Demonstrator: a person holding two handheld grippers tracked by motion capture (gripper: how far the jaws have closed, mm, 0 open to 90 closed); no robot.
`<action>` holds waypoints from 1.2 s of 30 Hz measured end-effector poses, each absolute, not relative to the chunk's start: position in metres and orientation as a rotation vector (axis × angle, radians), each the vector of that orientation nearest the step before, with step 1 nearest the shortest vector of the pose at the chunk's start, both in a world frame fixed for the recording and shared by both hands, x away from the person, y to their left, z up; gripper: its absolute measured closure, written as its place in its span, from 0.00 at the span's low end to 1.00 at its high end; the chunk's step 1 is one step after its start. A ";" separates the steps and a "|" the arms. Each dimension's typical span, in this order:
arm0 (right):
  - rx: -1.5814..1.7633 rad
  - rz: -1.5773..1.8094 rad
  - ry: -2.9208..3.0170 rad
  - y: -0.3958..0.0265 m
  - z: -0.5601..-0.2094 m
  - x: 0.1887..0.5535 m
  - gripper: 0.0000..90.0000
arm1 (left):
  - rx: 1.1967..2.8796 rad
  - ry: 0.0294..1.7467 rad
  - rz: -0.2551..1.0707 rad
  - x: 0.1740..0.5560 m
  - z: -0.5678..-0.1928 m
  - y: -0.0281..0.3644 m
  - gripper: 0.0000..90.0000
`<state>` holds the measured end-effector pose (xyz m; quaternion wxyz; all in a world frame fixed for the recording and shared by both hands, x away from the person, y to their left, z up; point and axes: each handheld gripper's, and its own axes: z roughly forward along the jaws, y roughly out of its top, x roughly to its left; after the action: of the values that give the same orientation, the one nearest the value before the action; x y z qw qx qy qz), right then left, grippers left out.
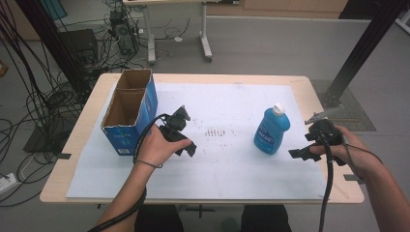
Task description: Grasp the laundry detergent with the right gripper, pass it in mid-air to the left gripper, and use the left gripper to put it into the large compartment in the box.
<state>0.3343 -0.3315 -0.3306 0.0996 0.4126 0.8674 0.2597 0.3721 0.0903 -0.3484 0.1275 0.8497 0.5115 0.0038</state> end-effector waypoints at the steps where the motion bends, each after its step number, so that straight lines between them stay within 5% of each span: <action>1: 1.215 0.775 2.560 -0.332 -0.333 0.334 0.07 | 2.472 1.489 0.013 0.372 -0.348 0.090 0.10; 36: 1.072 1.105 2.366 -0.333 -0.372 0.325 0.04 | 2.467 1.475 0.002 0.367 -0.351 0.090 0.10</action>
<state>0.3249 -0.3330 -0.3724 0.1589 0.3749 0.8275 0.3866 0.3670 0.0897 -0.3513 0.1332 0.8506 0.5087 0.0007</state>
